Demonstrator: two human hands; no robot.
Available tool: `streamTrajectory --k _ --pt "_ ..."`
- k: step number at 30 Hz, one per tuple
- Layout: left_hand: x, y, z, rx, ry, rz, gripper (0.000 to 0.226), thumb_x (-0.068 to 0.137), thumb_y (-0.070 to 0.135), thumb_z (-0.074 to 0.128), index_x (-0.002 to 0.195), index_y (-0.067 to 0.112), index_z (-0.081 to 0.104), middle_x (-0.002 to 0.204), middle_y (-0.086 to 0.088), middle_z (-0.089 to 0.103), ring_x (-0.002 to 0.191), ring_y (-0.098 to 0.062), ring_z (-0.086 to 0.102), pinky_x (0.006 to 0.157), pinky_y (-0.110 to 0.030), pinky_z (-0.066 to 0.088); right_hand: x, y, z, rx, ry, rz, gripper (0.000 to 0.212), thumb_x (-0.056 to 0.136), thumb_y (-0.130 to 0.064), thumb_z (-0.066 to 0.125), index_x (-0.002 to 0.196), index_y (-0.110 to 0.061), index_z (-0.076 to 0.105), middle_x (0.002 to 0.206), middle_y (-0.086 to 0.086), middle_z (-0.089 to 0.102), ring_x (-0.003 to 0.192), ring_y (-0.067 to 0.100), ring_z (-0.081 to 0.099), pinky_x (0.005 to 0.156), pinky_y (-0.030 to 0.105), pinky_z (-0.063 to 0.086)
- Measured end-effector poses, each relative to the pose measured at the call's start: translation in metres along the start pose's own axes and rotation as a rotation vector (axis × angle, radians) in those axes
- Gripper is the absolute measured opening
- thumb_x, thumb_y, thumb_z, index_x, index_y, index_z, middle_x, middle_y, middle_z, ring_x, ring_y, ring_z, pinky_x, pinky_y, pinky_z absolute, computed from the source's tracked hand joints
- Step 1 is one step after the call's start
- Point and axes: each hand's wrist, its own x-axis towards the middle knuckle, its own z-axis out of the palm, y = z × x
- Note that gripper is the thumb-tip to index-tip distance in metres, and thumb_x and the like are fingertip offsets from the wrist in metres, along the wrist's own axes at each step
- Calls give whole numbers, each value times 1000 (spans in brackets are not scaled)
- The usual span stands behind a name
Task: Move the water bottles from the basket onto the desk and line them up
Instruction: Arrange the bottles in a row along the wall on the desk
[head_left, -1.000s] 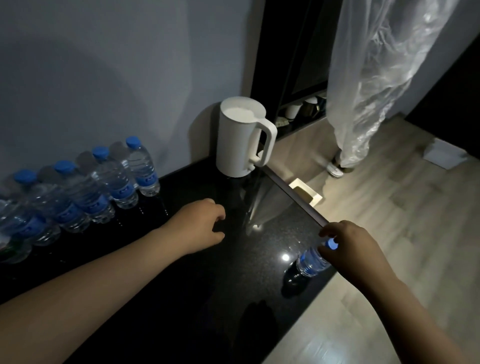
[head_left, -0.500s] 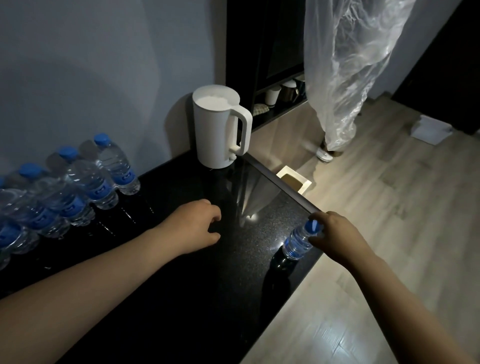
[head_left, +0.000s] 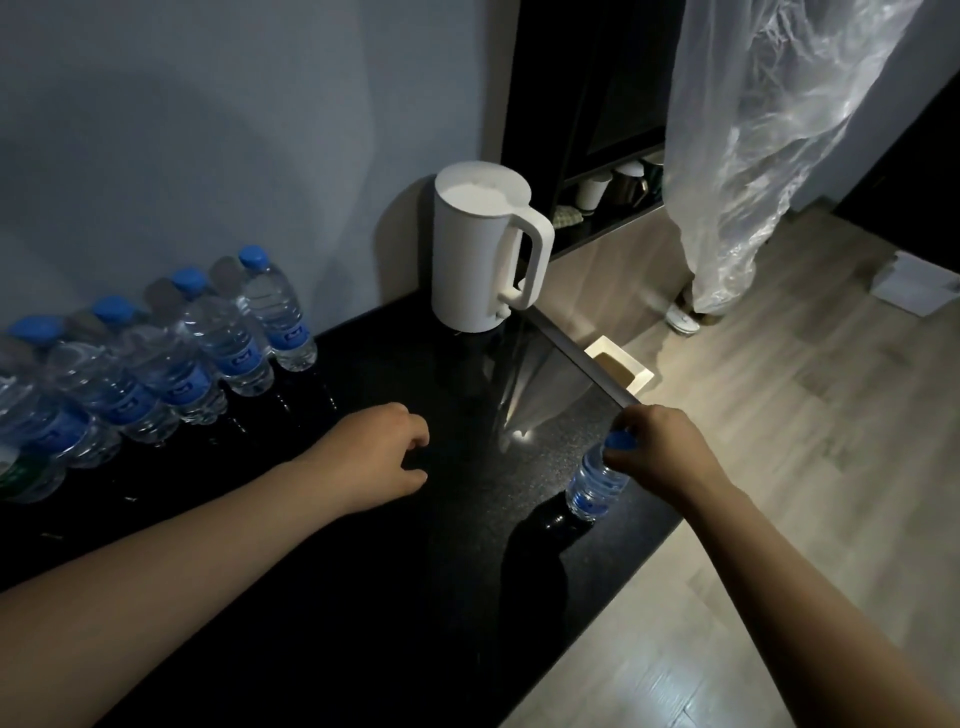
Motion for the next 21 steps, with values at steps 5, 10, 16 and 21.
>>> streamTrajectory --k 5,10,16,21 --pt "-9 -24 -3 -14 35 -49 40 83 37 67 120 27 57 110 10 51 94 -6 56 85 -27 53 30 -39 4 -8 19 -112 26 72 -25 76 96 -17 69 86 -1 63 79 17 59 64 28 48" --pt "-15 -53 -8 -63 84 -96 41 82 38 68 120 27 57 111 10 52 95 -5 55 85 -25 51 65 -87 15 27 18 -208 23 71 -25 74 92 -16 70 81 -1 61 74 15 54 60 24 38" --pt "-20 -88 -12 -101 154 -163 41 81 37 68 119 24 59 112 7 53 95 -7 56 85 -24 50 103 -143 26 59 -5 -275 32 71 -24 74 101 -14 69 97 7 66 89 24 62 74 36 53" --pt "-21 -117 -16 -134 192 -215 40 81 37 69 117 24 60 110 8 53 93 -7 55 84 -23 49 140 -185 30 33 -22 -334 32 72 -22 74 101 -11 71 96 11 70 90 27 65 72 30 49"
